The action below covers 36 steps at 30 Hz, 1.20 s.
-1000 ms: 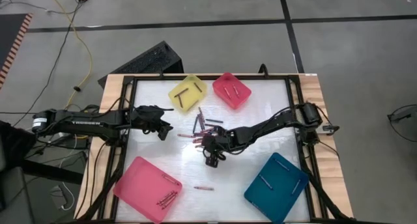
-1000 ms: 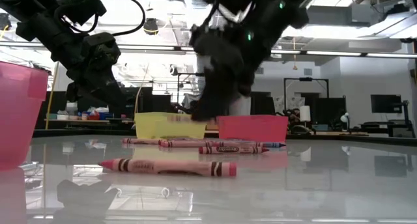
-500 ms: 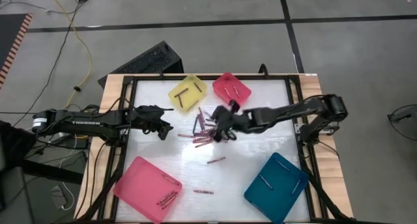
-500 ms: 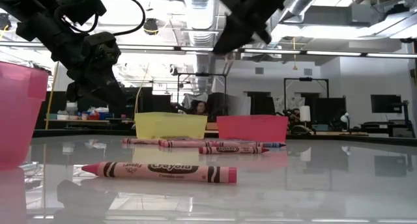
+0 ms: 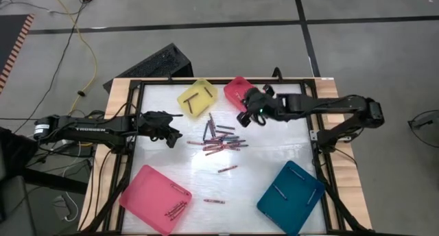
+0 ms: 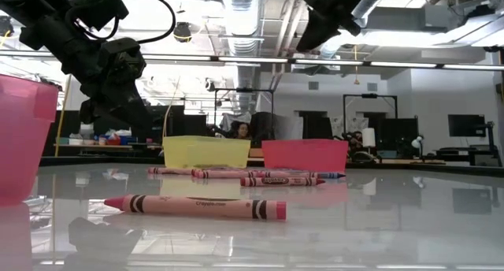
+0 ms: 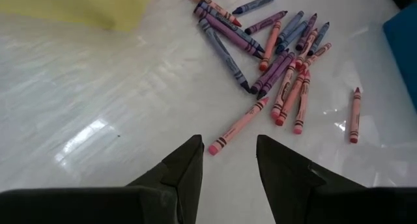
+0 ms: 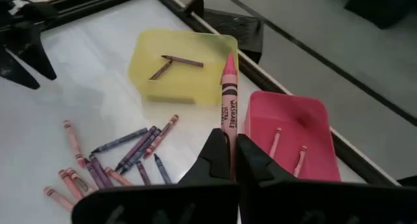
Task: Sort crayons
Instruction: Put the pink crayon into the red bin
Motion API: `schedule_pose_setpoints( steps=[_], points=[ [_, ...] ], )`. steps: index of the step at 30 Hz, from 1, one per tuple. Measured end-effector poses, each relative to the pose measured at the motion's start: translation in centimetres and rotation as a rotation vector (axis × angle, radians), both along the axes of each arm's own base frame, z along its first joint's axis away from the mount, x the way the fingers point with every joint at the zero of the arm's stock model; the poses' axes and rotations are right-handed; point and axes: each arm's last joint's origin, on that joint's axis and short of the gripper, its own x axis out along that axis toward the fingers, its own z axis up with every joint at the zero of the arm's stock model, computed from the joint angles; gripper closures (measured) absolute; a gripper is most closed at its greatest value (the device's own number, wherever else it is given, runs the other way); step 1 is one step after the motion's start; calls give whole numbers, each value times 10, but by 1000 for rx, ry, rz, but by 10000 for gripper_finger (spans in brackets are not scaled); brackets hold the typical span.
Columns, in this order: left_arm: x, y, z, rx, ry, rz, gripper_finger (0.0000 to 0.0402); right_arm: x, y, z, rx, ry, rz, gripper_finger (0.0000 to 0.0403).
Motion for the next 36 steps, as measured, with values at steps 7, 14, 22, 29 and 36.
schedule_pose_setpoints(
  steps=[7, 14, 22, 29, 36],
  points=[
    [0, 0, 0, 9, 1, 13, 269, -8, -31, 3, 41, 20, 75, 400],
    [0, 1, 0, 11, 1, 34, 269, -14, -74, -4, 48, 7, 63, 399],
    [0, 1, 0, -7, -3, 39, 269, -23, -113, -34, 69, -94, 60, 399],
    [0, 1, 0, -6, -3, 41, 269, -30, -127, -64, 82, -204, -2, 399],
    [0, 2, 0, 13, 0, 67, 269, -40, -129, -95, 136, -241, -69, 399]
  ],
)
